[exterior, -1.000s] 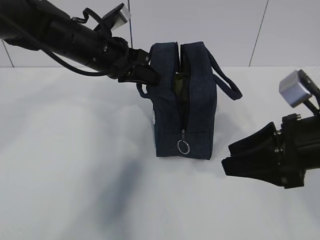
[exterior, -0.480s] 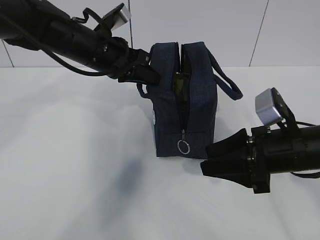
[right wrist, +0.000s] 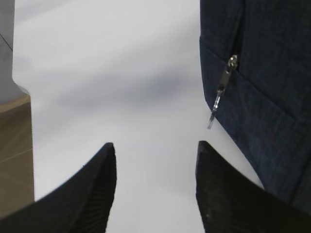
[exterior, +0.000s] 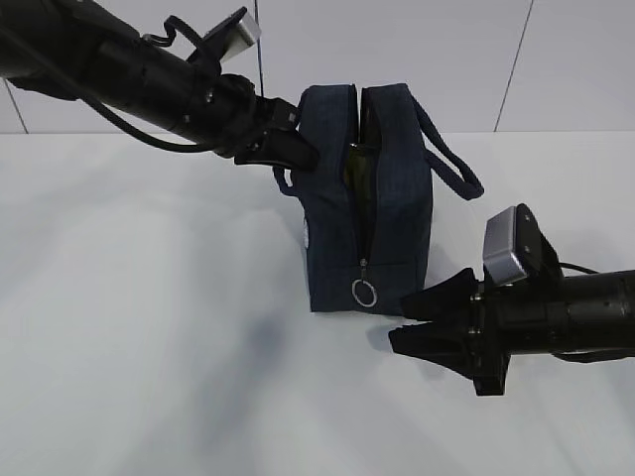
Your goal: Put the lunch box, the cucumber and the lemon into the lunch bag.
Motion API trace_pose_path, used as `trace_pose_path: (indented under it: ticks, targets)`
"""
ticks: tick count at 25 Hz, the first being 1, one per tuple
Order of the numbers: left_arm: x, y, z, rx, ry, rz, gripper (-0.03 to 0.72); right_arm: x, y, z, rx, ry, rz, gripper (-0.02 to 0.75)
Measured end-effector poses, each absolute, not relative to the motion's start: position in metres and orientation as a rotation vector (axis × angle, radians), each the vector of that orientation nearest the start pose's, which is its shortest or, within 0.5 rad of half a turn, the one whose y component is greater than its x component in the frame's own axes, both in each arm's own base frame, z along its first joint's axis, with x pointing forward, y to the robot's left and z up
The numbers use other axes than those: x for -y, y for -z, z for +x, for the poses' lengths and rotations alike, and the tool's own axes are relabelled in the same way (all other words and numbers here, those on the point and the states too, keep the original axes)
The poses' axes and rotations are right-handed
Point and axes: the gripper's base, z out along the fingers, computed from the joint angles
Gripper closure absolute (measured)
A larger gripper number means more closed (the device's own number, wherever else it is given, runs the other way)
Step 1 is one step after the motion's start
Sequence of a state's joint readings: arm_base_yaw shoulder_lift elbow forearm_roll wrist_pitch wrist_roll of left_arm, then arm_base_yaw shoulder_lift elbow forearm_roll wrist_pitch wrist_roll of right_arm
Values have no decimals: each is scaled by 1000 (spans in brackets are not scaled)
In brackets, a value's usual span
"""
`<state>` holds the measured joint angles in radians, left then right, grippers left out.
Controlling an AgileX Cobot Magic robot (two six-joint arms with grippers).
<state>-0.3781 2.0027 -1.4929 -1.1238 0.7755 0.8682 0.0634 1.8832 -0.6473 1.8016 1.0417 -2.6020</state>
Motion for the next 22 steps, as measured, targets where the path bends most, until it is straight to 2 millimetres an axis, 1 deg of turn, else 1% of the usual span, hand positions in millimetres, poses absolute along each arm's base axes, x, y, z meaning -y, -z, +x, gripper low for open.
trace_pose_path:
  ticks: [3,5,16,19,22]
  targets:
    - [216,-229,385,-2318,1064,659,671,-95,-113,283,-1759,-835,-1097,342]
    - [216,-229,384,-2321,1074,668,671,-95,-109,288,-1755,-838,-1100,342]
    - [217,-229,383,-2324,1084,676,671,-97,-100,314,-1730,-824,-1103,342]
    - [217,-229,383,-2324,1084,676,671,-105,-97,316,-1717,-839,-1127,342]
    - [217,-229,383,-2324,1084,676,671,-121,-93,317,-1713,-833,-1186,342]
